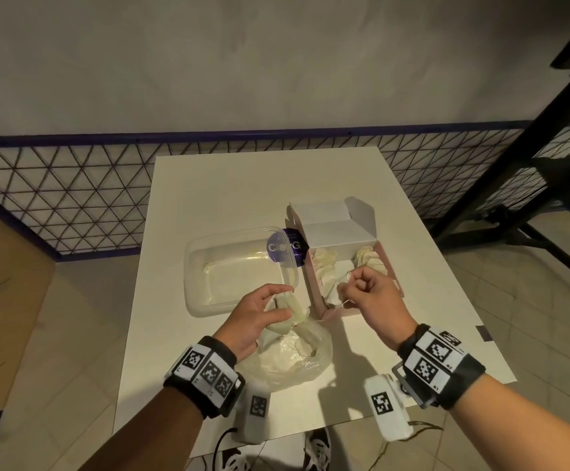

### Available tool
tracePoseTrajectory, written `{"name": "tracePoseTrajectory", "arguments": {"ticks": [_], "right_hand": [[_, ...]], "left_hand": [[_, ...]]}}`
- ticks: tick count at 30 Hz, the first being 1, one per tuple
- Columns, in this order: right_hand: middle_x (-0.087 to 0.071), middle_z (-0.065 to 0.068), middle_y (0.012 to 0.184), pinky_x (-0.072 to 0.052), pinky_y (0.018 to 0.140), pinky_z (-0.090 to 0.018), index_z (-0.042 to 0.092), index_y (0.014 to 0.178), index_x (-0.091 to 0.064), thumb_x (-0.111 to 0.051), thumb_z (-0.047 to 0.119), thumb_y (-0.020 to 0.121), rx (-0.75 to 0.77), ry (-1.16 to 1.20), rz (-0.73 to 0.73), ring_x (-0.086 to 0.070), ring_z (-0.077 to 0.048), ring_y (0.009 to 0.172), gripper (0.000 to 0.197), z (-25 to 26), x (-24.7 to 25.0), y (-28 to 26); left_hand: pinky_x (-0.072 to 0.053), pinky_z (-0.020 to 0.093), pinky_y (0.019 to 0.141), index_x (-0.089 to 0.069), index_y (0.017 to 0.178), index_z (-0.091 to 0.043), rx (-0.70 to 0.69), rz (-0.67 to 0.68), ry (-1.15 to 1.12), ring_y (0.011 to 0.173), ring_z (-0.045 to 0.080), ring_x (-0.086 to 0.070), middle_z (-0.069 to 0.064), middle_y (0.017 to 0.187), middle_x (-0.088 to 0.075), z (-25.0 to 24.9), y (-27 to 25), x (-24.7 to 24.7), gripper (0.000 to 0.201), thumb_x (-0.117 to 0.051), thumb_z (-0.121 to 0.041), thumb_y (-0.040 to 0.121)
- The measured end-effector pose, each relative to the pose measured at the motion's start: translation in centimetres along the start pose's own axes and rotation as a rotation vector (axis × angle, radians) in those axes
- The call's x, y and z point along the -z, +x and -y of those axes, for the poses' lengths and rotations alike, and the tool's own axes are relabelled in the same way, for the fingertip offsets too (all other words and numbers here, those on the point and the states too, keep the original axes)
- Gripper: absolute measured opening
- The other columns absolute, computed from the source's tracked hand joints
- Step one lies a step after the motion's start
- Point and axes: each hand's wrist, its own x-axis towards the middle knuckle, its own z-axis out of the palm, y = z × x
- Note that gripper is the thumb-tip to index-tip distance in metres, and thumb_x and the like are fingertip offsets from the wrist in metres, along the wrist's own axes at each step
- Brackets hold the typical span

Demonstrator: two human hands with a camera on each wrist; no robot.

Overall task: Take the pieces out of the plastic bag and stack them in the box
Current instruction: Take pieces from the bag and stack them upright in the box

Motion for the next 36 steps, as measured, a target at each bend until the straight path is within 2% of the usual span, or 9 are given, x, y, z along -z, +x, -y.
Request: {"name": "tracePoseTrajectory", "arguments": {"ticks": [4, 11, 14, 17, 23, 26, 30, 33, 36], "right_hand": [[-0.052, -0.014, 0.068, -0.048, 0.052, -0.015, 0.009, 0.082, -0.056, -0.058, -0.005, 0.086, -0.034, -0.053, 0.065, -0.051, -0.021, 0.058, 0.014, 0.5, -0.6, -0.7], [-0.057, -0.003, 0.069, -0.05, 0.059, -0.024, 0.009, 0.077, -0.06, -0.05, -0.002, 0.09, -0.183, 0.015, 0.186, -0.052, -0.014, 0.065, 0.019, 0.0, -2.7, -1.8], [-0.063, -0.004, 0.07, -0.05, 0.061, -0.026, 0.006, 0.08, -0.062, -0.054, 0.006, 0.091, -0.293, 0.183, 0.284, -0.057, -0.014, 0.063, 0.013, 0.2, -3.3, -2.0], [-0.063, -0.003, 0.072, -0.051, 0.066, -0.026, 0.005, 0.086, -0.063, -0.062, 0.009, 0.087, -0.316, 0.218, 0.32, -0.059, -0.013, 0.066, 0.004, 0.0, -3.6, -2.0], [-0.069, -0.009, 0.074, -0.054, 0.056, -0.023, 0.001, 0.091, -0.062, -0.065, -0.005, 0.08, -0.35, 0.368, 0.267, -0.066, -0.016, 0.064, 0.013, -0.4, -3.1, -1.6], [-0.066, -0.003, 0.065, -0.052, 0.061, -0.023, 0.004, 0.086, -0.061, -0.065, -0.003, 0.081, -0.323, 0.349, 0.204, -0.06, -0.013, 0.06, 0.009, -0.6, -2.9, -1.2], [-0.056, -0.002, 0.061, -0.047, 0.054, -0.022, 0.009, 0.071, -0.061, -0.064, -0.002, 0.083, -0.324, 0.372, 0.148, -0.048, -0.013, 0.054, 0.017, -0.6, -2.7, -1.0], [-0.057, -0.004, 0.067, -0.045, 0.054, -0.023, 0.013, 0.065, -0.061, -0.064, 0.0, 0.083, -0.347, 0.415, 0.156, -0.049, -0.016, 0.063, 0.023, -0.8, -2.5, -1.1], [-0.052, -0.005, 0.072, -0.049, 0.057, -0.025, 0.016, 0.062, -0.06, -0.063, 0.008, 0.086, -0.393, 0.459, 0.172, -0.049, -0.019, 0.072, 0.026, -1.3, -2.4, -1.0]], "left_hand": [[-0.05, 0.04, 0.092, -0.068, 0.105, -0.019, -0.023, 0.047, 0.041, 0.098, 0.022, -0.062, 0.008, 0.112, -0.063, -0.4, -0.2, -0.1, 0.036, -0.072, 0.002, 0.077], [-0.052, 0.032, 0.086, -0.059, 0.118, -0.02, -0.067, 0.085, 0.022, 0.106, 0.019, -0.061, 0.007, 0.117, -0.063, -0.7, -0.5, -0.3, 0.056, -0.07, 0.012, 0.074], [-0.054, 0.036, 0.082, -0.059, 0.113, -0.016, -0.079, 0.048, 0.017, 0.095, 0.021, -0.065, 0.01, 0.108, -0.065, -0.4, -0.4, -0.4, 0.052, -0.071, 0.013, 0.072], [-0.055, 0.031, 0.071, -0.06, 0.104, -0.012, -0.105, -0.014, 0.027, 0.083, 0.016, -0.064, 0.007, 0.095, -0.066, -0.2, -0.2, -0.6, 0.042, -0.073, 0.012, 0.072], [-0.055, 0.03, 0.064, -0.058, 0.092, -0.009, -0.097, -0.057, 0.008, 0.078, 0.017, -0.066, 0.007, 0.092, -0.066, -0.3, 0.0, -0.6, 0.028, -0.07, 0.009, 0.075], [-0.053, 0.031, 0.066, -0.058, 0.089, -0.01, -0.076, -0.075, 0.027, 0.079, 0.02, -0.063, 0.009, 0.091, -0.063, -0.4, 0.2, -0.3, 0.027, -0.068, 0.011, 0.076], [-0.052, 0.029, 0.065, -0.06, 0.092, -0.012, -0.034, -0.081, 0.035, 0.079, 0.02, -0.062, 0.01, 0.093, -0.062, -0.5, 0.5, -0.3, 0.028, -0.063, 0.013, 0.078], [-0.052, 0.031, 0.068, -0.062, 0.096, -0.01, -0.008, -0.072, 0.059, 0.078, 0.02, -0.062, 0.011, 0.091, -0.063, -0.5, 0.7, -0.4, 0.027, -0.061, 0.012, 0.08], [-0.05, 0.027, 0.061, -0.06, 0.09, -0.009, 0.014, -0.072, 0.052, 0.067, 0.017, -0.061, 0.01, 0.083, -0.062, -0.7, 0.8, -0.6, 0.024, -0.058, 0.013, 0.081]]}}
